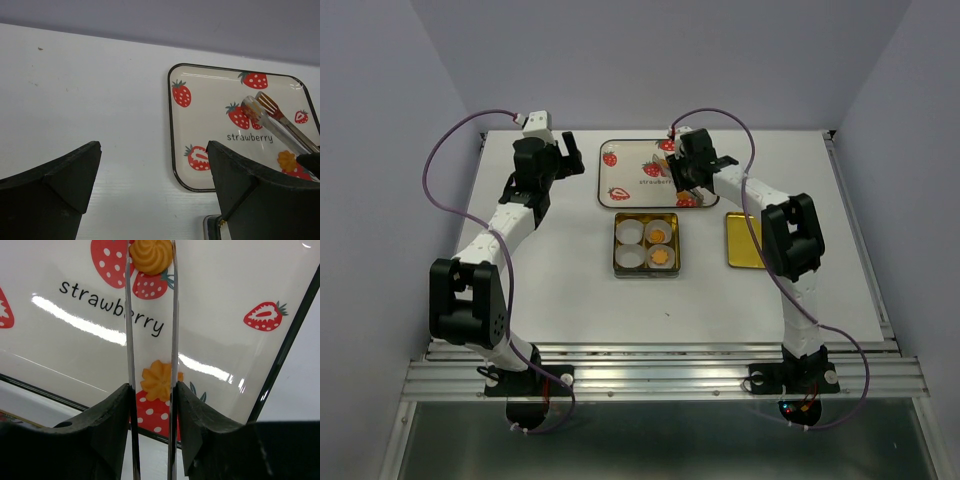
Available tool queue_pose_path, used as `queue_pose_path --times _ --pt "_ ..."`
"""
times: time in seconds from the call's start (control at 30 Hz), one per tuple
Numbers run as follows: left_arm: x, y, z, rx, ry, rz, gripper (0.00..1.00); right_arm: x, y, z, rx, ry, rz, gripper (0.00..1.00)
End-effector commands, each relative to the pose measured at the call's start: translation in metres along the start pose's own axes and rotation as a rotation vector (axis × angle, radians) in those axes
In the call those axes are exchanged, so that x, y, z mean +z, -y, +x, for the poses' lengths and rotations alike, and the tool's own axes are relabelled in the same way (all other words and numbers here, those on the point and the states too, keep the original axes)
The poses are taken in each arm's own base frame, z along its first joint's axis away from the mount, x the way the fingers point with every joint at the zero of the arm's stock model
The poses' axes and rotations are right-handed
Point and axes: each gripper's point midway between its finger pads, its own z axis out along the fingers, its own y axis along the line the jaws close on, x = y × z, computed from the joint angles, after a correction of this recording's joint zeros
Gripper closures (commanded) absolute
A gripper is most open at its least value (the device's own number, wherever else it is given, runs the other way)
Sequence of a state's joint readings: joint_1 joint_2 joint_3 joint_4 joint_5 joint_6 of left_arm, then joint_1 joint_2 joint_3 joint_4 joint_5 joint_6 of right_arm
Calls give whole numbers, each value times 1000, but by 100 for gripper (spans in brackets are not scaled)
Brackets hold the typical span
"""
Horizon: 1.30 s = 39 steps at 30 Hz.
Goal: Pack the cookies
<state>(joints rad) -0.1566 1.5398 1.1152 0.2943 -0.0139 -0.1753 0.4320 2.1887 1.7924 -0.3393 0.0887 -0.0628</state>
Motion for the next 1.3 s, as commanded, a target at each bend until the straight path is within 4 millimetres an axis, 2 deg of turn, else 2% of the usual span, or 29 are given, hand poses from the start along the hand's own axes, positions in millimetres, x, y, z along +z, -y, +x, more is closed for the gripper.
queue_pose_path --times 0.0,0.1,0.17,0.2,0.27,0.3,0.4,0.57,0.67,0.7,0.77,0.8,0.87,0.93,0.97,1.03,1.07,1.13,1.27 --pt "-3 10 -38 -14 90 30 1 -22 5 -40 34 103 3 57" --pt "-4 10 -39 -30 96 31 1 -34 4 -48 43 129 -8 60" --pt "-4 17 -36 -45 85 67 1 -45 4 -56 38 157 -18 62" --pt "-4 18 -35 -51 84 72 1 -44 3 -53 38 153 -21 62" --pt "-4 22 -33 -63 82 89 1 -57 3 -64 37 191 -27 62" --pt "-5 23 -31 -80 78 94 1 -58 3 -58 36 184 -27 62" --pt "-7 26 -28 -110 74 104 1 -75 4 -64 42 211 -33 62" --pt "-13 35 -21 -131 67 117 1 -103 -7 -52 35 215 -102 63" --pt "-20 48 -19 -121 71 129 1 -117 -9 -48 36 220 -120 63" --pt "-24 56 -16 -114 67 138 1 -127 -22 -42 12 222 -155 63" --pt "-27 56 -14 -106 70 101 1 -137 -32 -36 -3 224 -179 63" --pt "-30 58 -11 -106 65 101 1 -137 -39 -24 -9 202 -189 63" --pt "-37 67 -10 -108 66 117 1 -151 -49 -21 -29 215 -203 62" --pt "-46 70 -3 -130 54 126 1 -160 -76 -1 -84 193 -236 62" --pt "-48 70 -1 -130 54 127 1 -166 -83 -4 -98 206 -247 62" --pt "-56 71 -3 -152 61 131 1 -173 -97 6 -126 199 -275 62" --pt "-58 68 5 -155 45 119 1 -178 -110 9 -145 202 -293 62" --pt "-65 66 5 -170 43 117 1 -182 -120 17 -161 193 -311 62" --pt "-73 59 20 -191 -1 88 1 -190 -140 25 -183 196 -345 62"
